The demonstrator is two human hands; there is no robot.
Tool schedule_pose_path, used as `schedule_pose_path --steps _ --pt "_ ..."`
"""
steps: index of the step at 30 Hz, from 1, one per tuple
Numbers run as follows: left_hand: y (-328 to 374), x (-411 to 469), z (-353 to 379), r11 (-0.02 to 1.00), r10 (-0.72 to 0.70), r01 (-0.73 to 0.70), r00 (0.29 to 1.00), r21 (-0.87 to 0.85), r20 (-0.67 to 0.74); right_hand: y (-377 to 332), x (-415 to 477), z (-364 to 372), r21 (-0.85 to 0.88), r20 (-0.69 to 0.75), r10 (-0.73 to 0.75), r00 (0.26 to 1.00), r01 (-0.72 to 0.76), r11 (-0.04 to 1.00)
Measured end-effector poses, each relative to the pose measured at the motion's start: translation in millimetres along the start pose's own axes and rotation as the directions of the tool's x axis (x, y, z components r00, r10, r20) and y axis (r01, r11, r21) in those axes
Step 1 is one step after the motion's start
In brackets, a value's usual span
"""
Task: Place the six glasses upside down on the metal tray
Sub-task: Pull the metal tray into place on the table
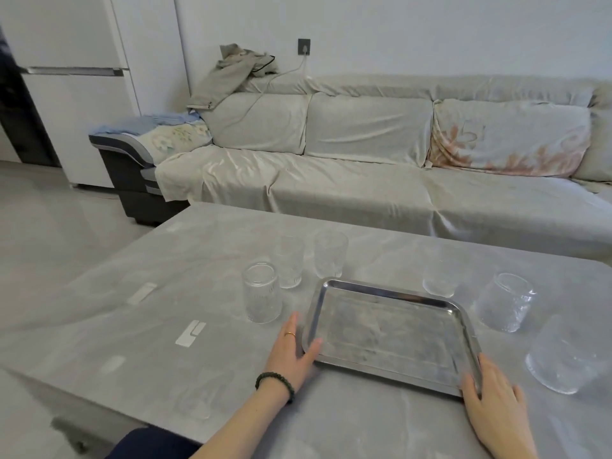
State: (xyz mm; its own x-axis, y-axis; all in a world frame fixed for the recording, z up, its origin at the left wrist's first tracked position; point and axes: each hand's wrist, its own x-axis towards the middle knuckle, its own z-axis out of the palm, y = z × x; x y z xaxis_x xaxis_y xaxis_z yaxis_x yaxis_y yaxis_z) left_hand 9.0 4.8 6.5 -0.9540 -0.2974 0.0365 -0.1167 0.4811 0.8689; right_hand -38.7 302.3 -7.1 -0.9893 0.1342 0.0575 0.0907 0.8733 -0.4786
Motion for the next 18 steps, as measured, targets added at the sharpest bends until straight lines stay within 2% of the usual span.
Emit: schedule_pose_path --steps 3,5,7,9,12,14,18 --pt "-3.6 0.4 -13.4 0.968 -0.084 0.022 0.967 -0.249 -0.24 1.5 -1.5 -0.7 0.002 -0.002 -0.017 1.0 0.017 1.0" --pt "-7.1 6.8 -28.0 0.963 -0.132 0.03 0.92 -0.269 -0.369 -1.7 -4.6 -2.2 0.006 -0.046 -0.058 0.997 0.059 0.998" --pt "-8.2 17.1 -45.6 0.975 -0.136 0.04 0.885 -0.218 -0.446 -11.4 -7.4 -4.4 0.029 -0.088 -0.156 0.984 0.159 0.987" --pt "-8.5 30.3 -59.9 0.979 -0.139 0.06 0.896 -0.194 -0.421 -38.4 -10.1 -8.1 0.062 -0.119 -0.315 0.941 0.324 0.944" --pt "-10.6 51.5 -69.0 0.972 -0.152 0.094 0.949 -0.214 -0.275 -100.4 -16.3 -1.2 0.231 0.003 -0.487 0.873 0.474 0.85" --pt "-12.6 65.1 -71.4 0.967 -0.167 0.116 0.961 -0.226 -0.222 -141.9 -17.9 15.5 0.318 0.085 -0.563 0.822 0.513 0.797" --pt "-11.6 80.4 -78.3 0.972 -0.166 0.119 0.957 -0.203 -0.236 -201.0 -18.2 43.7 0.389 0.229 -0.617 0.753 0.51 0.767"
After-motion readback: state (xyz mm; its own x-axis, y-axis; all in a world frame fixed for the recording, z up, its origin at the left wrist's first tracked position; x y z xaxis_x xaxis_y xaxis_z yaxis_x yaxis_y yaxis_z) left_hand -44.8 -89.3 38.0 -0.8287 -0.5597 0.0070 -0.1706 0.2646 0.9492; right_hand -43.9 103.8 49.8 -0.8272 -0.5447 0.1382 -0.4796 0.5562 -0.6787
